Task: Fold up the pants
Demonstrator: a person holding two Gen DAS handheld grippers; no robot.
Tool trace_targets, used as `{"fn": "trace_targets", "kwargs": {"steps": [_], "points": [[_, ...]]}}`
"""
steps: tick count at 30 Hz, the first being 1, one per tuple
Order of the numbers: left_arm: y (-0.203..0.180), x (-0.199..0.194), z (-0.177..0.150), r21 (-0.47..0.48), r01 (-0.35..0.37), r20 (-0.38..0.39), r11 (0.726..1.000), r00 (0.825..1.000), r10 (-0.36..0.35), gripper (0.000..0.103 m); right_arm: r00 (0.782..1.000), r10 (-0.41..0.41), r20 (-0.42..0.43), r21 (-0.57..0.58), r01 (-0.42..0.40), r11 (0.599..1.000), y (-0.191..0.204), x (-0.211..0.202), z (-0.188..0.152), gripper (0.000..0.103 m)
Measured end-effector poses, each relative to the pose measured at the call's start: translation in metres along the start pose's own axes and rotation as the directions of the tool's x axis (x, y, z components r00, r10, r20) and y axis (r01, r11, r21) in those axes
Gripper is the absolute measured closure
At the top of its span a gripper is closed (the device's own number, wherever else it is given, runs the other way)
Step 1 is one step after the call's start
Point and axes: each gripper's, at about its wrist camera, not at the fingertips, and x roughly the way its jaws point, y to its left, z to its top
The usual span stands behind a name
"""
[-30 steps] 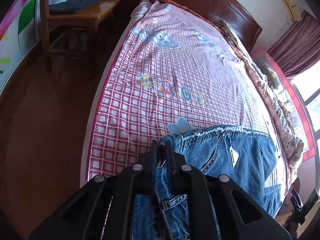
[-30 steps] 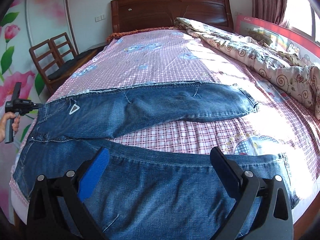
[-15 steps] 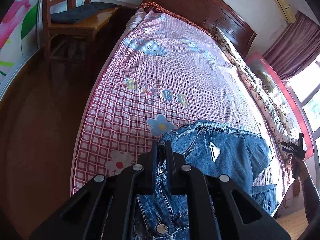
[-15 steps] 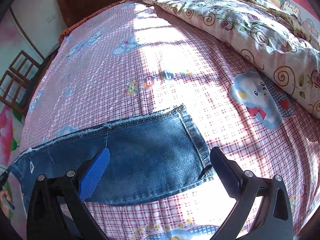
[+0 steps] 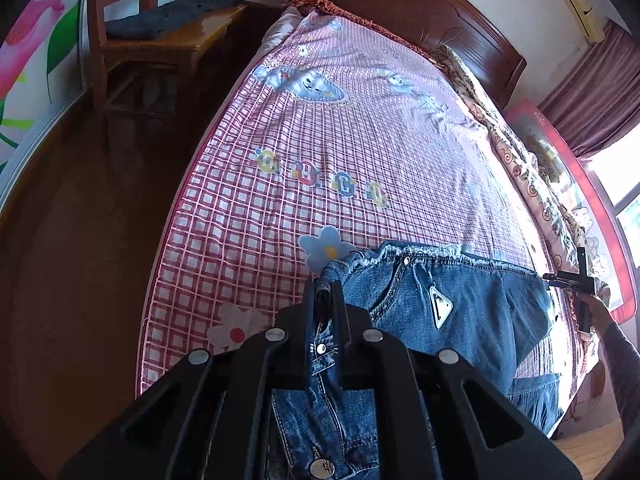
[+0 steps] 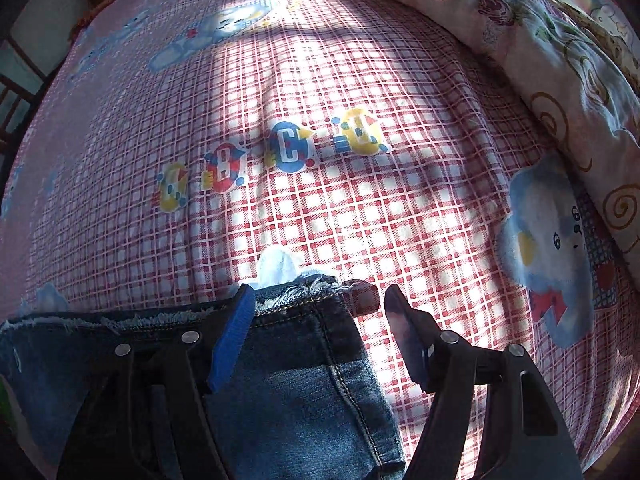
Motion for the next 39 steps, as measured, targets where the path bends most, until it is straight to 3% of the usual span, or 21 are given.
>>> {"fn": "trace_targets", "kwargs": {"steps": [2,3,4,6,8,15,19,23,27,30,35,37,39], "points": [[0.0,-0.001,0.001,-0.003,-0.004,0.002,1.0,1.0,0.004,0.096,1.0,-0.016,0.01,-0.064,0.017,0.998,0.01,0.004,-0.002,0.061],[0.0,-0.002,0.001,-0.007,-0.005,0.004,1.0,1.0,0.005,0.096,1.0,-0.008,0.017,-0.081,0.01,0.997,0.015,0.002,-0.002,0.083],[0.0,-0.003,0.001,-0.01,-0.007,0.009,1.0,1.0,0.007,0.096,1.0,-0.009,0.021,-0.102,0.011,0.995,0.022,0.0,-0.003,0.086],[-0.001,-0.007,0.0,-0.018,-0.009,0.023,1.0,1.0,0.01,0.096,0.995,-0.082,0.054,-0.186,0.091,0.978,0.04,-0.009,-0.007,0.088],[-0.002,-0.014,-0.001,-0.026,0.0,0.045,1.0,0.999,0.001,0.096,0.988,-0.103,0.111,-0.198,0.124,0.972,0.046,-0.027,-0.012,0.088],[-0.004,-0.063,-0.01,-0.038,0.071,0.154,0.997,0.986,-0.065,0.096,0.948,0.017,0.318,-0.21,0.053,0.976,0.035,-0.136,-0.059,0.088],[-0.003,-0.098,-0.025,-0.054,0.131,0.222,0.99,0.968,-0.116,0.096,0.907,0.079,0.413,-0.197,0.004,0.98,0.009,-0.193,-0.114,0.088],[0.0,-0.131,-0.057,-0.068,0.191,0.271,0.979,0.948,-0.166,0.096,0.877,0.123,0.464,-0.161,-0.053,0.986,-0.02,-0.213,-0.184,0.088],[0.01,-0.153,-0.098,-0.102,0.249,0.313,0.963,0.927,-0.207,0.096,0.876,0.133,0.463,-0.124,-0.085,0.989,-0.05,-0.2,-0.257,0.088],[0.016,-0.16,-0.132,-0.123,0.261,0.313,0.957,0.926,-0.213,0.096,0.885,0.151,0.441,-0.092,-0.123,0.988,-0.068,-0.178,-0.304,0.088],[0.027,-0.158,-0.191,-0.17,0.25,0.248,0.953,0.947,-0.204,0.093,0.919,0.145,0.367,-0.073,-0.127,0.989,-0.073,-0.134,-0.356,0.088],[0.032,-0.151,-0.212,-0.202,0.193,0.207,0.96,0.967,-0.15,0.091,0.934,0.118,0.336,-0.065,-0.102,0.993,-0.073,-0.118,-0.372,0.086],[0.047,-0.146,-0.238,-0.288,0.177,0.191,0.941,0.974,-0.124,0.091,0.936,0.102,0.337,-0.058,-0.088,0.994,-0.074,-0.113,-0.382,0.081]]}}
